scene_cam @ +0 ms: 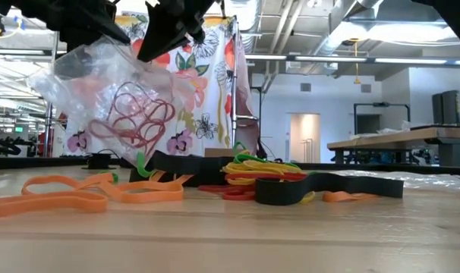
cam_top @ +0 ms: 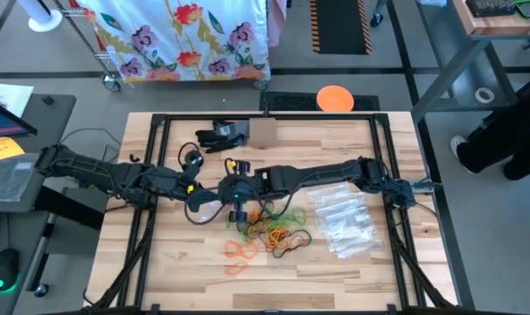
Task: Sort rubber bands
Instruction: Put the red rubber band into the transparent zip bag
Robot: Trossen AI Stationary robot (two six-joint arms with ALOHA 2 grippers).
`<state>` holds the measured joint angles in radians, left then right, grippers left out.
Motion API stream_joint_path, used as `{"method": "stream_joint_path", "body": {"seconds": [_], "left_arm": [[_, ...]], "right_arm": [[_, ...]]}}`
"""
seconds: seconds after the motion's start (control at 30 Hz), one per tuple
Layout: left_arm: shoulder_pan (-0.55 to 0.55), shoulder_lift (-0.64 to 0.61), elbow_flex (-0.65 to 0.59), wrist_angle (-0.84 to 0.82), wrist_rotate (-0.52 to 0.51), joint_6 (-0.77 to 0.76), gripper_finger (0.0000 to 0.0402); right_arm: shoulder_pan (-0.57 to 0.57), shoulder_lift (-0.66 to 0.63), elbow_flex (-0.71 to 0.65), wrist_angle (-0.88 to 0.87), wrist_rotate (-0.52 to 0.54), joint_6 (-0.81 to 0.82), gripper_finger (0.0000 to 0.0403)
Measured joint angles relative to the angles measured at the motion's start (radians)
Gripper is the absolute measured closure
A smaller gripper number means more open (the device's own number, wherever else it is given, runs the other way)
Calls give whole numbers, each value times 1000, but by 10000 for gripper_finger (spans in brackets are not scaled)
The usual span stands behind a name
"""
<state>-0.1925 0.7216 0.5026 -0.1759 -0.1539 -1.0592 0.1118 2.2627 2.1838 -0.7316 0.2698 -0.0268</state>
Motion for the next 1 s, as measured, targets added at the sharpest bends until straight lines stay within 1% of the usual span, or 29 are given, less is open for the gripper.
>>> {"method": "stream_joint_path", "body": {"seconds": [0.23, 0.43, 0.53, 0.63, 0.8, 0.9, 1.0], "left_arm": [[0, 0, -1, 8, -2, 17, 402], [0, 0, -1, 10, -2, 17, 402], [0, 0, -1, 11, -5, 19, 402], [0, 0, -1, 10, -7, 24, 402], [0, 0, -1, 3, -8, 45, 402], [0, 0, -1, -9, -10, 40, 402], [0, 0, -1, -22, -11, 33, 402]], "right_arm": [[1, 43, -3, -46, -115, 27, 403], [2, 50, 5, -46, -111, -2, 403], [1, 50, 36, -58, -111, -4, 403], [3, 50, 79, -119, -111, 9, 398], [7, 50, 172, -259, -111, 101, 368], [9, 16, 162, -311, -107, 156, 343], [14, -16, 168, -371, -67, 162, 322]]}}
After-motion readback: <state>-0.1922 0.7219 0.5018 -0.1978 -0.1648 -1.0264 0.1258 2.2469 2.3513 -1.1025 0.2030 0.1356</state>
